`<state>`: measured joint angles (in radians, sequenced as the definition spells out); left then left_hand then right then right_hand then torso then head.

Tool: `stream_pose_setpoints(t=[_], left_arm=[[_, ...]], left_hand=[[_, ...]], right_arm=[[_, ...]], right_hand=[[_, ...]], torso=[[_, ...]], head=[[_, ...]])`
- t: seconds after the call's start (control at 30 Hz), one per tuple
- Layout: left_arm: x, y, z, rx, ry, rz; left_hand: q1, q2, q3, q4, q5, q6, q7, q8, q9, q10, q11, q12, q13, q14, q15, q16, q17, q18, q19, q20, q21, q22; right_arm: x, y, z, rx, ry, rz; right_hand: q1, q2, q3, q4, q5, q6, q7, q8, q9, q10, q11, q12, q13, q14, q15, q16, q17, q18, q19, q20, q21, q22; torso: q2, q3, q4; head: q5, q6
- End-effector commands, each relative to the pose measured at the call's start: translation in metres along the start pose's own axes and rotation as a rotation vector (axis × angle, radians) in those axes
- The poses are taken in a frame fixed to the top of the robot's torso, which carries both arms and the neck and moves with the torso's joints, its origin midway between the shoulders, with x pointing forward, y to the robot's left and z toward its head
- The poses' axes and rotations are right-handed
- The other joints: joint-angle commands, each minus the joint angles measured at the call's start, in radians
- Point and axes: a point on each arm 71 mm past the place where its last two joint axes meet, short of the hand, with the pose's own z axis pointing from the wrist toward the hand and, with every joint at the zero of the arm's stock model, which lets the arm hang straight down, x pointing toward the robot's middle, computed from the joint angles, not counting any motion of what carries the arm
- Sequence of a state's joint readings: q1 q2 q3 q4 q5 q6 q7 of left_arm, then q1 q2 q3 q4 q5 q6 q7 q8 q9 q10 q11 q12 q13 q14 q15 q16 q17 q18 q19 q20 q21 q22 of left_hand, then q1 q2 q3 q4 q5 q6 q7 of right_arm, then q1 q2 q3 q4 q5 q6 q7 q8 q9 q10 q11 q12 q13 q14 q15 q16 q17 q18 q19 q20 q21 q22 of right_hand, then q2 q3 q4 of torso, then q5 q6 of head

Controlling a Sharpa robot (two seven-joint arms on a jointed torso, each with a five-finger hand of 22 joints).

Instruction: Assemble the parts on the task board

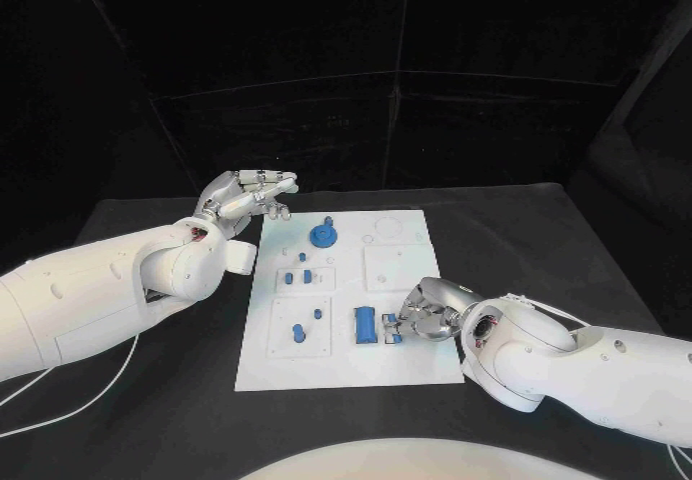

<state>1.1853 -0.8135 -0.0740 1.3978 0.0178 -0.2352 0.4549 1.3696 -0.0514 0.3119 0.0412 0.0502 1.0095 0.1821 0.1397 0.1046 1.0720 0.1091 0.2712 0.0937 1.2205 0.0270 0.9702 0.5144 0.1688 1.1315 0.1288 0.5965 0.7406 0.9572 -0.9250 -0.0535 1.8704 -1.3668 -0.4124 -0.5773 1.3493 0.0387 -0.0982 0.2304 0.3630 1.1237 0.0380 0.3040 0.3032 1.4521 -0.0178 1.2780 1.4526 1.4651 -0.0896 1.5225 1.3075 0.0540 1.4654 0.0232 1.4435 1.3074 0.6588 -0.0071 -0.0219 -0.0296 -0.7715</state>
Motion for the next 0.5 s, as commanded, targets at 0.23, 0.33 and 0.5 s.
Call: stream_pose_setpoints(t=[0.23,0.33,0.5], left_arm=[[0.0011,-0.0013,-0.0001,0.002,0.013,-0.008],[0.0008,-0.0013,-0.0002,0.002,0.012,-0.007],[0.0007,-0.0013,-0.0002,0.001,0.012,-0.007]], left_hand=[[0.009,0.001,-0.003,-0.003,0.005,-0.010,0.000,0.004,-0.001,-0.006,0.000,0.005,0.002,-0.009,-0.001,-0.003,-0.001,0.014,0.006,0.000,-0.004,-0.001],[0.009,0.001,-0.003,-0.003,0.005,-0.010,0.000,0.004,-0.001,-0.006,0.000,0.005,0.002,-0.009,-0.001,-0.003,-0.001,0.014,0.006,0.000,-0.004,-0.001],[0.009,0.001,-0.003,-0.003,0.005,-0.010,0.000,0.004,-0.001,-0.006,0.000,0.005,0.002,-0.009,-0.001,-0.003,-0.001,0.014,0.006,0.000,-0.004,-0.001]], right_arm=[[0.0033,-0.0039,0.0031,0.035,0.052,0.013],[0.0038,-0.0045,0.0041,0.041,0.058,0.015],[0.0042,-0.0034,0.0054,0.039,0.054,0.023]], right_hand=[[0.003,0.001,0.003,0.003,-0.004,0.000,0.001,0.004,0.003,0.037,-0.018,-0.006,-0.074,0.090,-0.007,0.001,0.185,-0.008,0.016,-0.007,0.005,0.055],[-0.001,0.001,0.003,0.005,-0.008,0.000,0.002,0.003,0.004,0.037,-0.017,-0.006,-0.074,0.090,-0.006,0.000,0.184,-0.008,0.016,-0.007,0.004,0.054],[-0.003,0.001,0.002,0.006,-0.010,-0.001,0.002,0.003,0.005,0.037,-0.017,-0.006,-0.073,0.090,-0.006,0.000,0.185,-0.008,0.016,-0.007,0.004,0.055]], torso=[[0.000,-0.0003,0.0002],[0.000,-0.0002,0.0005],[0.000,0.0008,-0.0005]], head=[[0.003,-0.002],[0.004,-0.002],[0.005,0.000]])
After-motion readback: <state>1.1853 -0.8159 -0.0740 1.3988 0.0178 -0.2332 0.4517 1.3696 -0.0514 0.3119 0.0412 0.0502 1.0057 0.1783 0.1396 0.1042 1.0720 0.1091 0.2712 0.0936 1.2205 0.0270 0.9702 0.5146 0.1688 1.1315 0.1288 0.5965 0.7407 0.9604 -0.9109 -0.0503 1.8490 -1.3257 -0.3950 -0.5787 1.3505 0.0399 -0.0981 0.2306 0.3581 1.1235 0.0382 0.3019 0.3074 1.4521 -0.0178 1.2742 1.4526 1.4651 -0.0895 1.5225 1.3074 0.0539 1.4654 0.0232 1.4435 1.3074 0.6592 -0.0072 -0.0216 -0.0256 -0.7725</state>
